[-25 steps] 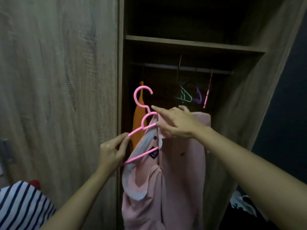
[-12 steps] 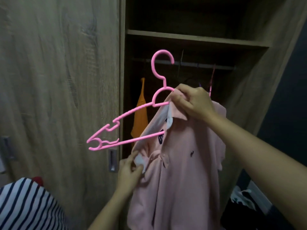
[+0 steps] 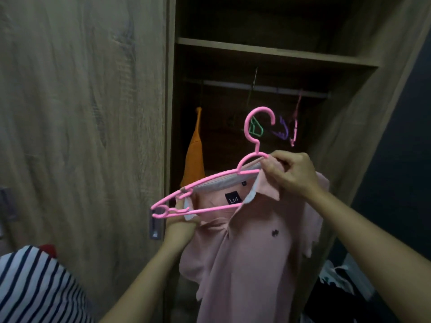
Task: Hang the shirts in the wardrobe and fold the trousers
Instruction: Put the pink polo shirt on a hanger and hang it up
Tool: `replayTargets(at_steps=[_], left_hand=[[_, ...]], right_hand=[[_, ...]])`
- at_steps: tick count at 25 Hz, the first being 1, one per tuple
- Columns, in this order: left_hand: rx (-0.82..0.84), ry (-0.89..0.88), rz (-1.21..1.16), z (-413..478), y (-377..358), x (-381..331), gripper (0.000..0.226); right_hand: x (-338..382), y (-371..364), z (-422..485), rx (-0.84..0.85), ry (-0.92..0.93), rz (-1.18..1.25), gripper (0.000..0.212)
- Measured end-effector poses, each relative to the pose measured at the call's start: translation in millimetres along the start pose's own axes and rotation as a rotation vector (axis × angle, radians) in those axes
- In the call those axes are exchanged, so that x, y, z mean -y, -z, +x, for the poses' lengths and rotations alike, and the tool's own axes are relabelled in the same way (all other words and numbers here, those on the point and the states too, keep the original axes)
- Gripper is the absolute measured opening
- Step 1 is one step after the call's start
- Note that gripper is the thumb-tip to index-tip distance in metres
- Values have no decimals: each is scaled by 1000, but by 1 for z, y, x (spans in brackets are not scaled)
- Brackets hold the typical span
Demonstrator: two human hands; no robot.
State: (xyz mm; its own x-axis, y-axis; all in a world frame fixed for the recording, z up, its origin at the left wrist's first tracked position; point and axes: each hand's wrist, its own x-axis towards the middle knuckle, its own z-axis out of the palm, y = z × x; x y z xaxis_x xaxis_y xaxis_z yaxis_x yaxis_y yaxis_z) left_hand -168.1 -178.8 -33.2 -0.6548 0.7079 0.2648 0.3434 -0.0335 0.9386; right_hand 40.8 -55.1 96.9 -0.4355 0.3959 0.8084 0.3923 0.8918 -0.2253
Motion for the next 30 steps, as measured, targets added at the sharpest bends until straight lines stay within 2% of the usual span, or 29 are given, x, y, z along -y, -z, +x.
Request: replayTargets(at_steps=[2,4,6,10,12,14,16,18,19,21,22,23,25,27,29,30], left_hand=[[102,-36,-29,-1,11,-1,35],[274,-114,10,-4,22,-4,52],[353,-131,58,-6,32,-7,68],[430,-51,-62,4,47,-10,98],[404,-12,-66,7,46,-17,96],[260,-26,12,7,39,-27,67],[24,-98,346,4,26,-42,56],[-83,-259,746,-10,-3,-58,68],[-44,-416,836,-21,-20,-60,72],[206,-757,854,-40,-38,-54,71],[322,-856,787,-40,-31,-49,66],[327,-904,656,-36,-18,-44,55],[63,-877,402,-18,16,-28,43],[-152,-731,454,5,44,-21,53],[-78,-616,576,21,55,-17,61],[-14,-596,575,25,56,-17,57]], right_hand=[[-13,6,-8,-73,-72,-74,41],[-28,11,-16,-167,-190,-80,45],[-40,12,-23,-213,-259,-90,47],[-58,9,-42,-156,-218,-145,45],[-61,5,-51,-57,-117,-202,41],[-58,-4,-54,16,-33,-329,37],[-41,-21,-50,61,-47,-417,35],[-20,-40,-36,121,-178,-387,38],[-11,-45,-29,151,-243,-343,40],[-4,-46,-20,169,-293,-253,41],[-5,-40,-18,156,-292,-223,42],[-9,-33,-18,137,-287,-200,42],[-16,-19,-18,108,-310,-118,37],[-18,-14,-17,76,-316,-52,28],[-17,-17,-14,75,-274,-25,28],[-17,-20,-13,83,-240,-26,30]])
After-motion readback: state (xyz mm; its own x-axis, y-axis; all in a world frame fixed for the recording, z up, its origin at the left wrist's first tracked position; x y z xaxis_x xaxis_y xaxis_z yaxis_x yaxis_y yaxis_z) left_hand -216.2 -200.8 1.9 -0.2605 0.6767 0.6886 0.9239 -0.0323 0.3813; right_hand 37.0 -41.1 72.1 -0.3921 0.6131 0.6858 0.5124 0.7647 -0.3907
